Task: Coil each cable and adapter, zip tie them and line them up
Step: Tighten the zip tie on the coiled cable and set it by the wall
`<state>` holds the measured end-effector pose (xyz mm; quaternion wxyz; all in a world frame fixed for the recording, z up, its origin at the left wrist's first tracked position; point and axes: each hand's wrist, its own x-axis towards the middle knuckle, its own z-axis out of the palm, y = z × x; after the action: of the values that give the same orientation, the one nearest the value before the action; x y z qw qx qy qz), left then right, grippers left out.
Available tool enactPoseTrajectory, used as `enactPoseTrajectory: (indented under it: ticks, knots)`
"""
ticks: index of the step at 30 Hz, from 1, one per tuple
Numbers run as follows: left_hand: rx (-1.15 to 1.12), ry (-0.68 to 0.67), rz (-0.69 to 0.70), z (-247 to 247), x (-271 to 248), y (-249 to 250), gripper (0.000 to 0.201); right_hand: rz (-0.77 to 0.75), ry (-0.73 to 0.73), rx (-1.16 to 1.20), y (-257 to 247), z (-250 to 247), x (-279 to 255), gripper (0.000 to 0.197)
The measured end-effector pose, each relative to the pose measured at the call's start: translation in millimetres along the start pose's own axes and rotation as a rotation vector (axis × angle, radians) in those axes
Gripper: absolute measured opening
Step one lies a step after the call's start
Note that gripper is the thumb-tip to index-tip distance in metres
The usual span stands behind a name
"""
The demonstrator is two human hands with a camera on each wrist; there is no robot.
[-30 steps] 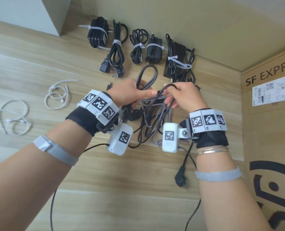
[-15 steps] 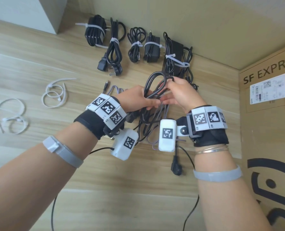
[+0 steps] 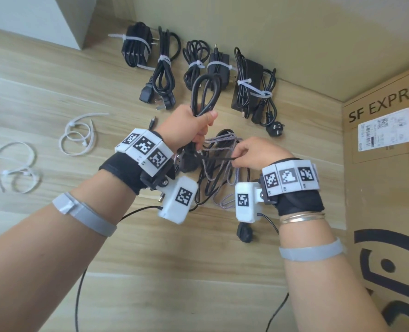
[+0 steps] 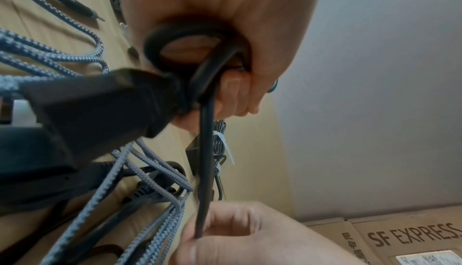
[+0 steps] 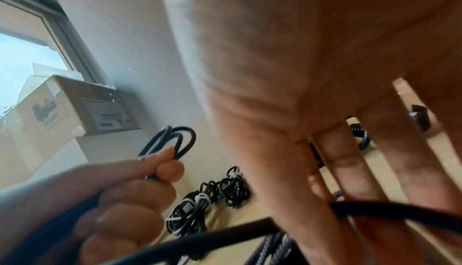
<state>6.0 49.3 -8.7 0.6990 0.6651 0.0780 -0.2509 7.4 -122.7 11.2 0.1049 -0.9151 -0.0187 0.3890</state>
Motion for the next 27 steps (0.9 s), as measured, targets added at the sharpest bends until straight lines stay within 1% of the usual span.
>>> enactPoseTrajectory:
  ticks: [2,4,5,6,8,10,11,13,14,16,20,24,27]
  knots:
    - [0.050,-0.005,-0.013,-3.0,0.7,-1.2,0.022,0.039,0.078,0.057,4.0,-1.6,1.2,0.006]
    - [0.122,-0.040,-0.033,-4.8,1.3,-2.9,0.017,0.053,0.120,0.108,6.7,-7.1,-0.7,0.007]
    - [0.165,-0.055,-0.042,-5.1,1.1,-3.6,0.020,0.053,0.120,0.137,7.0,-11.1,-2.9,0.006]
    - [0.206,-0.068,-0.053,-5.4,1.1,-4.8,0.028,0.048,0.117,0.171,7.1,-15.5,-5.8,0.006]
    - [0.292,-0.099,-0.069,-5.2,0.2,-5.0,0.041,0.026,0.105,0.256,5.3,-25.0,-12.3,0.011]
    - [0.380,-0.153,-0.091,-3.3,-2.0,-3.0,0.044,-0.003,0.078,0.352,1.7,-33.3,-17.9,0.014]
    - [0.414,-0.187,-0.098,-1.9,-3.0,-2.2,0.042,-0.014,0.069,0.388,-0.9,-36.7,-20.3,0.017]
    - [0.439,-0.263,-0.099,2.1,-5.9,-0.4,0.032,-0.030,0.060,0.425,-6.1,-41.3,-23.1,0.022]
    - [0.454,-0.300,-0.097,4.4,-7.5,0.3,0.030,-0.035,0.054,0.430,-8.5,-42.5,-23.8,0.022]
    - [0.486,-0.326,-0.098,7.2,-8.5,-0.3,0.032,-0.040,0.054,0.407,-11.6,-42.8,-24.4,0.019]
    - [0.468,-0.300,-0.100,8.9,-6.4,-5.0,0.041,-0.074,0.134,0.299,-10.6,-41.0,-22.9,0.016]
    - [0.416,-0.286,-0.095,12.4,-5.7,-4.9,0.029,-0.169,0.236,0.187,-11.5,-41.2,-22.9,0.025]
    - [0.364,-0.316,-0.097,15.3,-7.9,-4.3,0.035,-0.166,0.190,0.249,-12.5,-39.1,-23.0,0.025]
